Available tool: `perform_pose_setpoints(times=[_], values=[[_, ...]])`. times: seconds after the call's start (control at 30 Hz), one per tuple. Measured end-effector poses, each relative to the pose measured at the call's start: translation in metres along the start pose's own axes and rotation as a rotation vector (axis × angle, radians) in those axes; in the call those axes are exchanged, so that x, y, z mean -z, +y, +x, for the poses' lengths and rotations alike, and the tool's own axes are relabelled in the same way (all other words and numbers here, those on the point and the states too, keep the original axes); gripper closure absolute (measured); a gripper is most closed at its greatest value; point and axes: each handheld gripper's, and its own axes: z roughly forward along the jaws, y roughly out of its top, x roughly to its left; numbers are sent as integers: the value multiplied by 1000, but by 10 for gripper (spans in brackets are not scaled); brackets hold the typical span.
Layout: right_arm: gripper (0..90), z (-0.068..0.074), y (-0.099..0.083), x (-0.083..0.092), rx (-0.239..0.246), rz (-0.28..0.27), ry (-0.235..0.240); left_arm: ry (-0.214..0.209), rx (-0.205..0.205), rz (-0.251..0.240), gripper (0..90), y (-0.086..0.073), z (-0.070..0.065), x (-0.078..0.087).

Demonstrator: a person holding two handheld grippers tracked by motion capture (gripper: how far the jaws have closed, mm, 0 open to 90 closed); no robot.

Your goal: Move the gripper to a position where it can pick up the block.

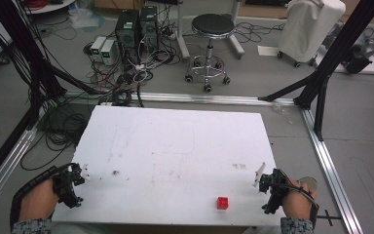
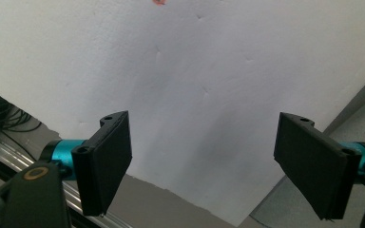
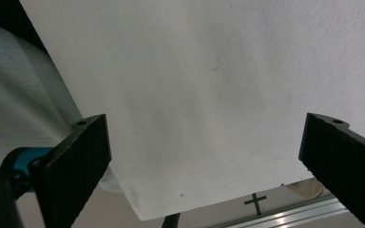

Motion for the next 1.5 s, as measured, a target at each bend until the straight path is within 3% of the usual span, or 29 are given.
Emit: perform_pose_setpoints(times=[0.43, 0.87, 1.1, 1.5], values=[[26, 0, -1, 1, -8, -2, -4, -22, 6, 5, 205, 2, -1, 0], [26, 0, 0, 0, -5, -3, -1, -35, 42, 7, 205, 4, -2, -1], [26, 0, 1, 0, -3, 3, 0, -29, 29, 11, 205, 5, -1, -3], [26, 1, 9, 7, 27, -12, -43, -31, 40, 12, 205, 7, -2, -3]])
